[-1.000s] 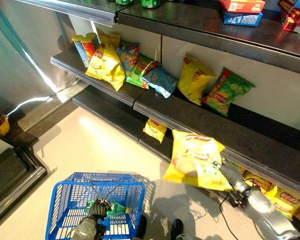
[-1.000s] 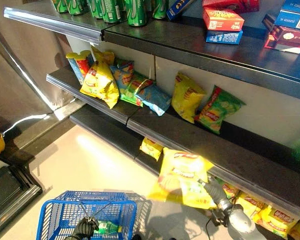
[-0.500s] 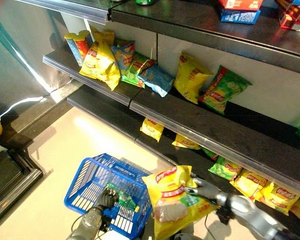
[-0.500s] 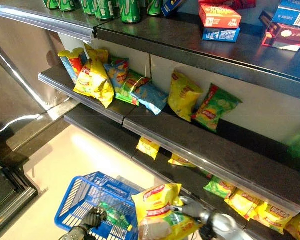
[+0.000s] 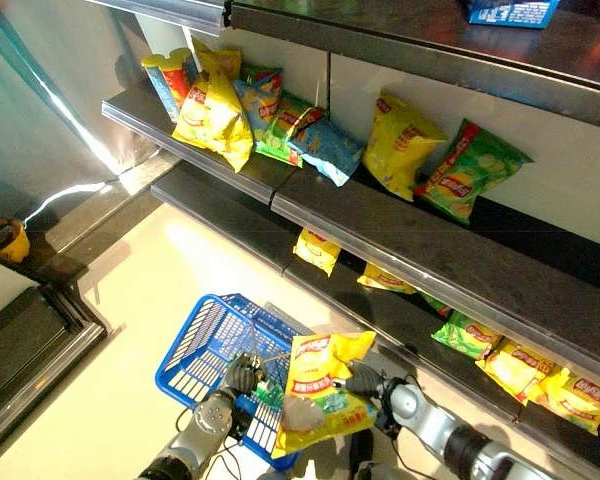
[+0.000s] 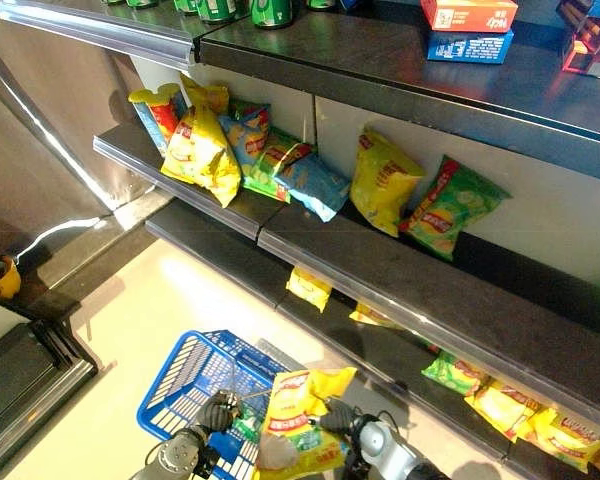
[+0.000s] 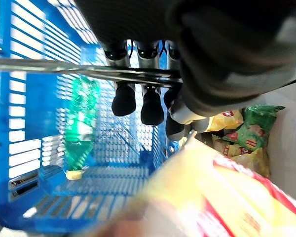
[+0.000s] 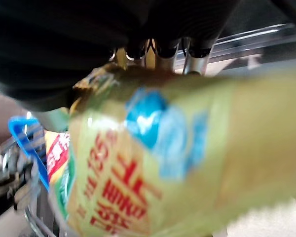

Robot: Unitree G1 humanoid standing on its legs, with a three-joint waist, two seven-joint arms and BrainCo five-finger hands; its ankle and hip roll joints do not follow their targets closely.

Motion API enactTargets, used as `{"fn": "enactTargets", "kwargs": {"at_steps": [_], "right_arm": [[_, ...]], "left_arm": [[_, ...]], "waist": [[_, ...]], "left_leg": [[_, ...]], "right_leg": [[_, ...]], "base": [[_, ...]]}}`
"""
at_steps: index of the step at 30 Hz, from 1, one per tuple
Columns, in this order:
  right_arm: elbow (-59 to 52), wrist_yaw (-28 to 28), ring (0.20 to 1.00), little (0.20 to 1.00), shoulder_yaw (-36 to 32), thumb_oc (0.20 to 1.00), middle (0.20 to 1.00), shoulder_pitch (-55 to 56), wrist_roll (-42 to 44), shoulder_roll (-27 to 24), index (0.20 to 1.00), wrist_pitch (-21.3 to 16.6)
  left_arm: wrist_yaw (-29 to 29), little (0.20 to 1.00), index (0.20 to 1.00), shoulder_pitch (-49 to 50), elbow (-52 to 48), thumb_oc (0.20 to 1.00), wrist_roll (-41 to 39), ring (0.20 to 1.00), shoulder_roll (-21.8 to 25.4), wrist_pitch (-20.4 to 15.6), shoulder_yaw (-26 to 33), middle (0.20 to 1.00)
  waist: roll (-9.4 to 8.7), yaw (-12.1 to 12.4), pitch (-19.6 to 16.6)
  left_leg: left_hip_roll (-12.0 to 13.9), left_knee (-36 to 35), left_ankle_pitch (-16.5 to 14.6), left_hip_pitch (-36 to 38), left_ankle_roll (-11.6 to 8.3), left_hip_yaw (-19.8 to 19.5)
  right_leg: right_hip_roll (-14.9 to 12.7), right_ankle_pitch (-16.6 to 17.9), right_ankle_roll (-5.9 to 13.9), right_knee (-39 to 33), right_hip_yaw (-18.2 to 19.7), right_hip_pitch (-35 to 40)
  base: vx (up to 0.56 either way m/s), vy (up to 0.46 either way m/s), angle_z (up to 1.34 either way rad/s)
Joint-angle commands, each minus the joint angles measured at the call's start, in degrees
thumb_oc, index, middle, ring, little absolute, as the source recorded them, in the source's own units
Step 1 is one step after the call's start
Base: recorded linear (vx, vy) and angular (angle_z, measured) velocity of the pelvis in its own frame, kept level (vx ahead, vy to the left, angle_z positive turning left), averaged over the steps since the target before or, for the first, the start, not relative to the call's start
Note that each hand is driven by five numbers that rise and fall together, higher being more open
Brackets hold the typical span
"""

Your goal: Pick up the snacks into the basket

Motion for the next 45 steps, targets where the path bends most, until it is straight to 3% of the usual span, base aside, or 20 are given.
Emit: {"fn": "enactTargets", "kwargs": {"at_steps": [1,11,13,14,15,25,37,38,39,41,42,44,45], "right_arm": [[0.8,0.9,0.2,0.2,6.9,0.2,0.2,0.3,-4.7,4.6,0.2,-1.4],[-9.7,1.3,0.2,0.2,13.1,0.2,0.2,-2.7,-8.4,4.9,0.2,-3.1],[-7.3,0.7,0.313,0.313,13.4,0.313,0.313,-2.9,-9.1,6.4,0.313,-2.5],[-5.1,0.2,0.401,0.401,13.5,0.401,0.401,-3.1,-9.7,7.3,0.401,-2.1],[-2.9,-0.7,1.0,1.0,13.5,1.0,1.0,-3.4,-10.2,8.1,1.0,-1.8],[11.0,-5.6,1.0,1.0,12.3,1.0,1.0,-6.8,-13.9,12.3,1.0,1.3],[15.3,-7.2,1.0,1.0,9.5,1.0,1.0,-6.0,-11.6,12.4,1.0,2.8],[17.0,-7.9,1.0,1.0,5.9,1.0,1.0,-4.6,-2.9,13.0,1.0,3.2],[17.1,-7.9,1.0,1.0,5.8,1.0,1.0,-4.6,-2.9,13.0,1.0,3.2],[18.9,-8.1,1.0,1.0,0.7,1.0,1.0,-2.7,11.0,14.4,1.0,3.2],[20.8,-9.4,1.0,1.0,-6.5,1.0,1.0,-1.3,30.7,15.5,1.0,2.6],[20.8,-9.3,1.0,1.0,-6.5,1.0,1.0,-1.3,30.7,15.5,1.0,2.6],[20.9,-9.3,1.0,1.0,-11.9,1.0,1.0,-1.2,44.7,15.9,1.0,1.4]], "left_arm": [[-0.7,0.2,0.2,-9.4,-12.1,0.2,-0.2,0.2,-1.9,-6.2,-3.6,0.2],[2.6,0.2,0.2,-15.1,-4.6,0.2,4.5,0.2,-5.5,-4.8,-7.2,0.2],[2.9,0.2,0.2,-15.3,-5.2,0.2,3.2,0.2,-6.4,-4.8,-7.9,0.2],[2.6,0.2,0.2,-15.4,-5.9,0.2,2.5,0.2,-6.9,-5.0,-8.5,0.2],[2.4,0.2,0.2,-15.4,-6.9,0.2,1.7,0.2,-6.9,-5.0,-9.1,0.2],[0.1,0.2,0.2,-15.8,-10.3,0.2,-1.7,0.2,-9.3,-4.6,-15.0,0.2],[-0.1,0.2,0.2,-15.4,-10.1,0.2,-2.0,0.2,-8.9,-3.8,-15.5,0.2],[-0.1,0.2,0.2,-15.3,-10.3,0.2,-2.3,0.2,-8.8,-3.6,-15.6,0.2],[-0.1,0.2,0.2,-15.3,-10.3,0.2,-2.3,0.2,-8.8,-3.6,-15.6,0.2],[0.2,0.2,0.2,-15.2,-10.2,0.2,-2.4,0.2,-8.9,-3.0,-15.7,0.2],[0.5,0.2,0.2,-15.6,-10.1,0.2,-2.6,0.2,-9.2,-2.5,-16.7,0.2],[0.5,0.2,0.2,-15.6,-10.1,0.2,-2.6,0.2,-9.2,-2.5,-16.7,0.2],[0.8,0.2,0.2,-16.4,-11.3,0.2,-3.7,0.2,-9.0,-2.2,-17.3,0.2]], "waist": [[-1.27,0.9,-1.9],[-1.91,0.1,-1.7],[-1.67,0.3,-1.6],[-1.41,0.4,-1.6],[-1.21,0.6,-1.5],[0.53,1.9,-2.4],[1.02,2.1,-2.6],[1.2,2.1,-2.4],[1.2,2.1,-2.6],[1.48,2.2,-2.3],[1.72,2.3,-2.0],[1.71,2.4,-2.2],[2.13,2.6,-1.6]], "left_leg": [[-1.3,1.4,-2.7,-2.7,-0.89,-1.2],[-1.1,0.4,-1.9,-2.8,-1.21,-1.3],[-1.2,0.2,-1.8,-2.8,-1.17,-1.7],[-1.2,0.1,-1.8,-2.8,-1.16,-1.8],[-1.2,0.1,-1.8,-2.8,-1.14,-1.9],[-2.0,0.7,-2.0,-2.9,-0.84,-2.8],[-2.4,1.2,-2.2,-3.1,-0.73,-2.9],[-2.4,1.3,-2.3,-2.9,-0.77,-2.9],[-2.4,1.2,-2.2,-3.1,-0.75,-2.9],[-2.4,1.3,-2.2,-3.0,-0.75,-3.0],[-2.5,1.4,-2.2,-3.0,-0.7,-3.1],[-2.5,1.3,-2.0,-3.2,-0.68,-3.1],[-2.6,1.3,-2.0,-3.4,-0.68,-3.1]], "right_leg": [[-5.6,3.1,9.62,-7.2,4.5,2.5],[-5.8,2.8,9.54,-6.4,3.9,1.9],[-5.9,2.8,9.56,-6.5,3.5,2.0],[-6.0,2.8,9.58,-6.5,3.3,2.0],[-6.1,2.9,9.61,-6.5,3.1,2.1],[-6.5,2.9,9.67,-6.9,2.6,2.8],[-6.8,2.9,9.68,-6.9,2.5,2.8],[-6.8,2.7,9.68,-6.7,2.3,3.0],[-6.8,2.9,9.7,-6.8,2.3,2.8],[-6.9,2.6,9.65,-6.6,2.2,3.0],[-7.0,2.5,9.71,-6.3,2.1,2.8],[-7.0,2.8,9.73,-6.5,2.1,2.7],[-7.1,2.7,9.77,-6.3,2.0,2.4]], "base": [[-0.03,0.021,0.04],[0.0,0.005,0.01],[-0.01,-0.006,0.04],[0.0,0.006,0.06],[0.0,0.011,0.07],[0.01,0.011,0.05],[0.0,0.0,0.0],[0.0,0.0,0.0],[0.01,0.0,0.07],[0.02,0.004,0.09],[0.01,0.007,0.04],[-0.01,0.009,0.06],[-0.03,0.008,0.06]]}}
